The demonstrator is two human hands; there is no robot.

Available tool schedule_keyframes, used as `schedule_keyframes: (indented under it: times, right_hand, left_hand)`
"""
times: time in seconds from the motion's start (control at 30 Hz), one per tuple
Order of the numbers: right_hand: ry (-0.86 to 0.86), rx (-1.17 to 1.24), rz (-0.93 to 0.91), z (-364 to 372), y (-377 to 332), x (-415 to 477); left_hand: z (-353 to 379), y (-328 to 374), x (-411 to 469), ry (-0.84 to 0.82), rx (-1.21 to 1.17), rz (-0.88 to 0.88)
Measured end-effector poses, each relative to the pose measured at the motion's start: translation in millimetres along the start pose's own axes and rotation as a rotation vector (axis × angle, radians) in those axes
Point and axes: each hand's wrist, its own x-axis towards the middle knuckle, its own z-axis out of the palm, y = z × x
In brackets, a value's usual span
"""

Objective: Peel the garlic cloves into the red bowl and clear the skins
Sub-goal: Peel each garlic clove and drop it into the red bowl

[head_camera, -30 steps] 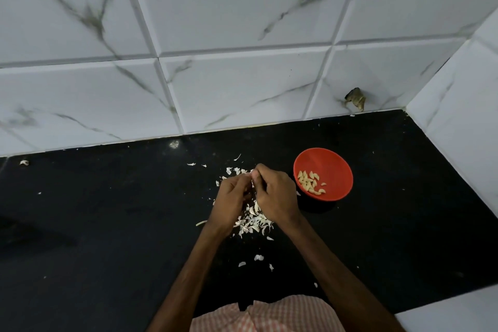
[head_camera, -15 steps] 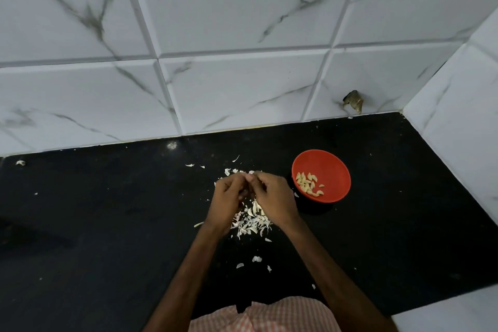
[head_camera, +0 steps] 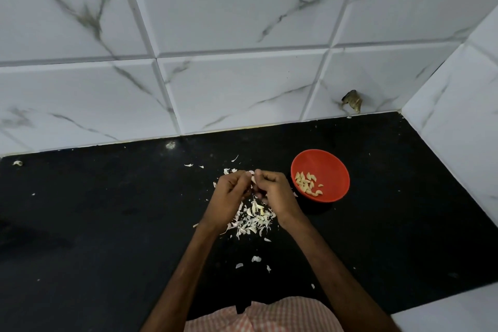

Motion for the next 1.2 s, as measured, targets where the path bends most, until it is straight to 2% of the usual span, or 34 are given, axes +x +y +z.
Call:
schedule_keyframes:
  times: [0.07,0.2,0.37,0.53,0.63,0.8,0.93,1.07,1.2]
  right_hand:
    - [0.010,0.038,0.062,2.4,-0.8,0.1]
    - [0.051,-0.209,-0.189,3.1,0.7,-2.9]
    - [0.109,-0.128,-0.311,1.0,-1.2,-2.9]
    - [0.197,-0.282,-0.518,-2.1,0.0,-2.2]
    - [0.170,-0.287,-0.584,-5.9,1.4,-1.6]
    - [0.082,-0.111,-0.360,-10.3,-2.6,-0.5]
    - [0.053,0.017,-0.225,-4.3,-5.6,-0.5]
    - [0.063,-0.116,-0.286,-9.3,-6.1,0.8]
    - [0.067,-0.081,-0.301,-10.2,-7.5,-2.9]
  left_hand:
    - [0.7,2.7,-1.6,-0.019,-0.018,0.006]
    - [1.8,-0.5,-2.8,0.056,-0.130,-0.041]
    - [-2.4,-3.1,1.8,0.084,-0.278,-0.153]
    - [-2.7,-3.3,2.1,0.078,-0.395,-0.261]
    - [-2.5,-1.0,1.6,0.074,-0.449,-0.310]
    - [-6.9,2.7,0.3,-0.022,-0.440,-0.273]
    - [-3.1,3.8,-2.4,-0.085,-0.336,-0.228]
    - [-5.2,2.2,-1.8,-0.055,-0.213,-0.157]
    - [-6.5,-6.2,0.2,0.058,0.026,-0.021]
